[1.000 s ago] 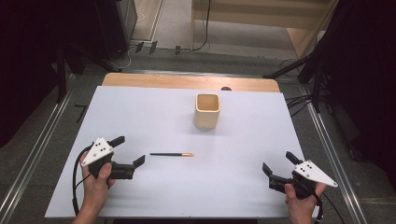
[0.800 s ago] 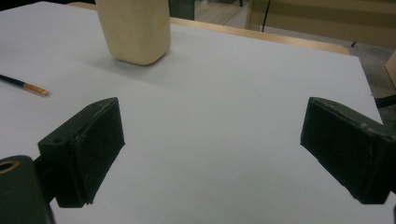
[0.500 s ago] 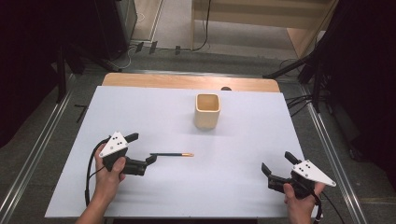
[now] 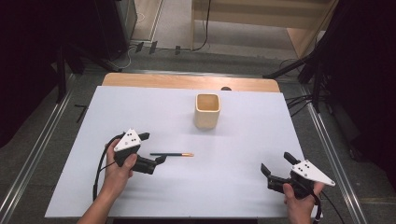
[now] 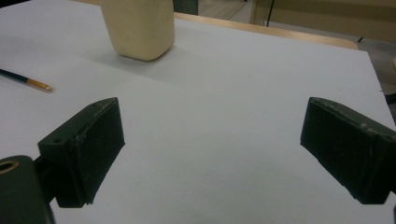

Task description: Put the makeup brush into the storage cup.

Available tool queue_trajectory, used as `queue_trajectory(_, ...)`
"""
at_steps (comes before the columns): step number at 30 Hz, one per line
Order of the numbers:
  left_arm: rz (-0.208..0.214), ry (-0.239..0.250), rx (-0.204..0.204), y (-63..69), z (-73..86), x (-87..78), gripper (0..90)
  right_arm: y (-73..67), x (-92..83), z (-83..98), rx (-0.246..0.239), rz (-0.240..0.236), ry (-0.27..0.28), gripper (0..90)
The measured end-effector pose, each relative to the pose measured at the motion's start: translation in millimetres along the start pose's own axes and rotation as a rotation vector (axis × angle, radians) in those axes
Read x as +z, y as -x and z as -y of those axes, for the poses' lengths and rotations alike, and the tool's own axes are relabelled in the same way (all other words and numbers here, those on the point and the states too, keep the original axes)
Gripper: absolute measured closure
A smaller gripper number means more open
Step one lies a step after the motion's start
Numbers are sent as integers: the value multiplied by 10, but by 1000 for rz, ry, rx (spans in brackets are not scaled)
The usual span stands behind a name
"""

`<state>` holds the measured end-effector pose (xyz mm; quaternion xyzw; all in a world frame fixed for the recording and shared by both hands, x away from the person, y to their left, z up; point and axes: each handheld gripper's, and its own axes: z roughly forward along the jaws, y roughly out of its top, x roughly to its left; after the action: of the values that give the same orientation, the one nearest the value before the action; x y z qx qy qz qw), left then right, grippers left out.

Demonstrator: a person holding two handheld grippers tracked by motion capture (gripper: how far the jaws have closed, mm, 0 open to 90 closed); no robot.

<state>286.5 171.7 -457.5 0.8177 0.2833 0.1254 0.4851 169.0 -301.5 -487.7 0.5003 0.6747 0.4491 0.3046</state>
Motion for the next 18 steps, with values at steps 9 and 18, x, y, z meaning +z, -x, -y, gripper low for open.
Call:
queue_trajectory(9,29,-69,26,-3,-84,128,0,-11,17,1,-7,-5,-7,64)
queue_trajectory(18,77,-214,103,58,-194,332,0,-11,19,2,-13,-1,-12,65)
